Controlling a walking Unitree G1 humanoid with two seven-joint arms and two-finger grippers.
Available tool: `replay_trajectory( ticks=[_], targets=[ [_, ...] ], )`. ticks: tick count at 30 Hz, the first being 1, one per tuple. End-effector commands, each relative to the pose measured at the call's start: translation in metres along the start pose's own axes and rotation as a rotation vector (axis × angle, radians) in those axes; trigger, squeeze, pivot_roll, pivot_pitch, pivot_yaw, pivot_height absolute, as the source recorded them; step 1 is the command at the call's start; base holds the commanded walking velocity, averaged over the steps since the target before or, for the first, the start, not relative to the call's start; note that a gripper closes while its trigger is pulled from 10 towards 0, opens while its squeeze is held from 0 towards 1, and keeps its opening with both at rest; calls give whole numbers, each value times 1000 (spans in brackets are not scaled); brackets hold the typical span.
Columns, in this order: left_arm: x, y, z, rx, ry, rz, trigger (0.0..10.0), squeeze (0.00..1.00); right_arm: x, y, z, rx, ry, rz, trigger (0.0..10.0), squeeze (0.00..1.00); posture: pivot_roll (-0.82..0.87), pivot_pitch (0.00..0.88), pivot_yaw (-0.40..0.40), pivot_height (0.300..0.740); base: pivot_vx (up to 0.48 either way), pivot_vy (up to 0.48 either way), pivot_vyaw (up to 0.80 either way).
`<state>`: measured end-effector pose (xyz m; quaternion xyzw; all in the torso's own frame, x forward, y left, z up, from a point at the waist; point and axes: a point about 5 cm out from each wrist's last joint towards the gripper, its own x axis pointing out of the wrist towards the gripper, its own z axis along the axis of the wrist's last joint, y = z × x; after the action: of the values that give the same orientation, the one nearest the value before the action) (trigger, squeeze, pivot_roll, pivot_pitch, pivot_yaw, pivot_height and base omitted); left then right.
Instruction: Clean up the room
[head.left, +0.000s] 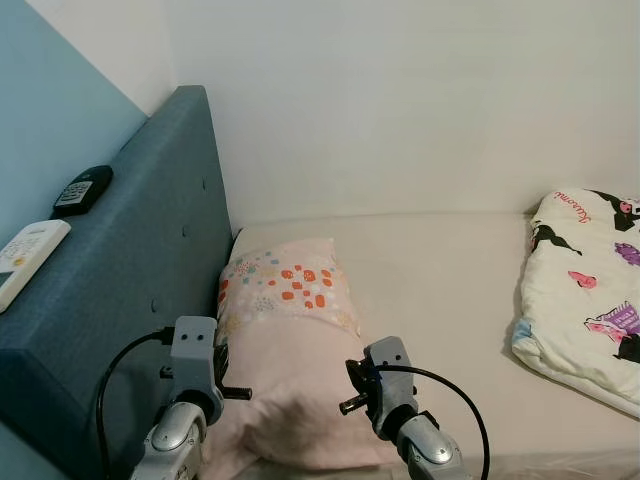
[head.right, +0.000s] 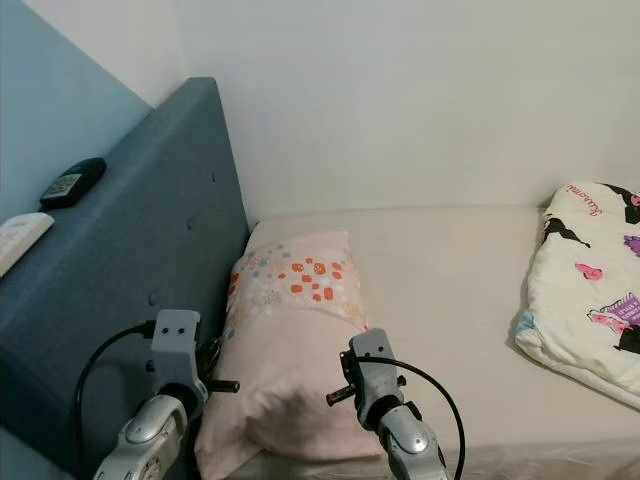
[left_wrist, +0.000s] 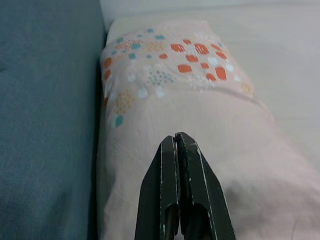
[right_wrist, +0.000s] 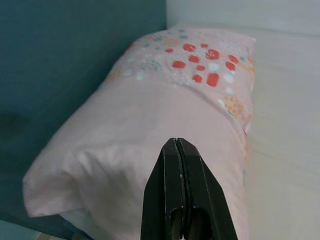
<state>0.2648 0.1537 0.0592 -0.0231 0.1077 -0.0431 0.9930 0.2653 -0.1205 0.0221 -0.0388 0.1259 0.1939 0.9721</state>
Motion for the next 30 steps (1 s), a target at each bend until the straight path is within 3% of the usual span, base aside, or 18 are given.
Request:
replay_trajectory(
  ticks=[1, 4, 8, 18, 25, 30],
  targets=[
    [1, 0, -3, 34, 11, -18, 10000, 0, 1, -2, -2, -7, 19, -20, 10000, 0, -26, 20, -24, 740, 0, 0, 0],
    [2, -1, -9, 79, 16, -39, 10000, 0, 0, -10, -3, -4, 21, -95, 10000, 0, -33, 29, -12, 740, 0, 0, 0],
    [4, 0, -9, 71, 22, -29, 10000, 0, -1, -14, -3, 7, 13, -135, 10000, 0, -36, 40, -6, 740, 0, 0, 0],
    [6, 1, -7, 42, 5, -11, 10000, 0, -4, -17, -5, 45, 12, -160, 10000, 0, -39, 48, -8, 740, 0, 0, 0],
    [7, 1, -7, 38, -8, -6, 10000, 0, -3, -21, -3, 41, 3, -176, 10000, 0, -42, 56, -7, 740, 0, 0, -727],
    [7, 1, -5, 23, -24, 5, 10000, 0, -3, -20, -1, 11, -5, -164, 10000, 0, -45, 57, -7, 740, 0, 0, 0]
  ],
)
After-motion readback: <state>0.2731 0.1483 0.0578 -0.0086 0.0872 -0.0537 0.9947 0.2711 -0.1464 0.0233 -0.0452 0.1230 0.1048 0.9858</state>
